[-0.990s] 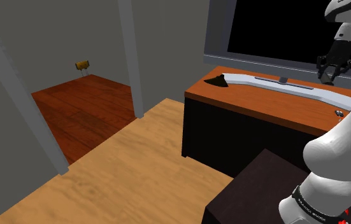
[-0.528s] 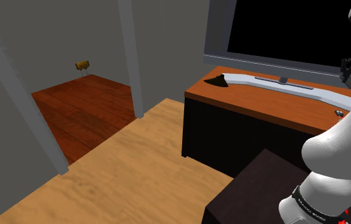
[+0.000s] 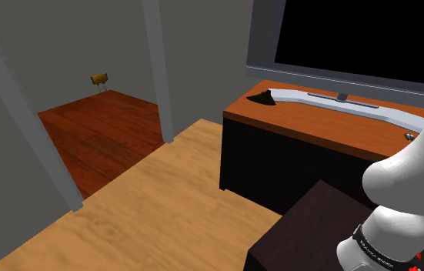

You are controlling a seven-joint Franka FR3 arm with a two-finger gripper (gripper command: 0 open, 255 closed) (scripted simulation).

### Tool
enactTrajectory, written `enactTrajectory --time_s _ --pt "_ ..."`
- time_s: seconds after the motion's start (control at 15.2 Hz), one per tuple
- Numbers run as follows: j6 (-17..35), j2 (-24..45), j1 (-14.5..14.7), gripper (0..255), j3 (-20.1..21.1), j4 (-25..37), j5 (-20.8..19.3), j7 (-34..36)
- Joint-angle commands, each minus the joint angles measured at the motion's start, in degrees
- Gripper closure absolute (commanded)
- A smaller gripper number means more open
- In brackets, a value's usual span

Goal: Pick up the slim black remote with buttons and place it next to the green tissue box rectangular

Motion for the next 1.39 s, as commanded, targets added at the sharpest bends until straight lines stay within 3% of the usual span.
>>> enactTrajectory --time_s 0.0,0.33,0.73,1.32 --pt "-0.55 1.76 -2.24 255 -0.90 1.92 0.66 -3.16" --pt "-2.12 7.78 -9.33 255 -2.54 8.29 3.41 -11.17" --pt "-5.59 16.84 -20.26 255 -2.77 19.74 7.87 -19.78" --pt "1.98 15.83 -18.00 255 -2.73 10.94 7.37 -19.44"
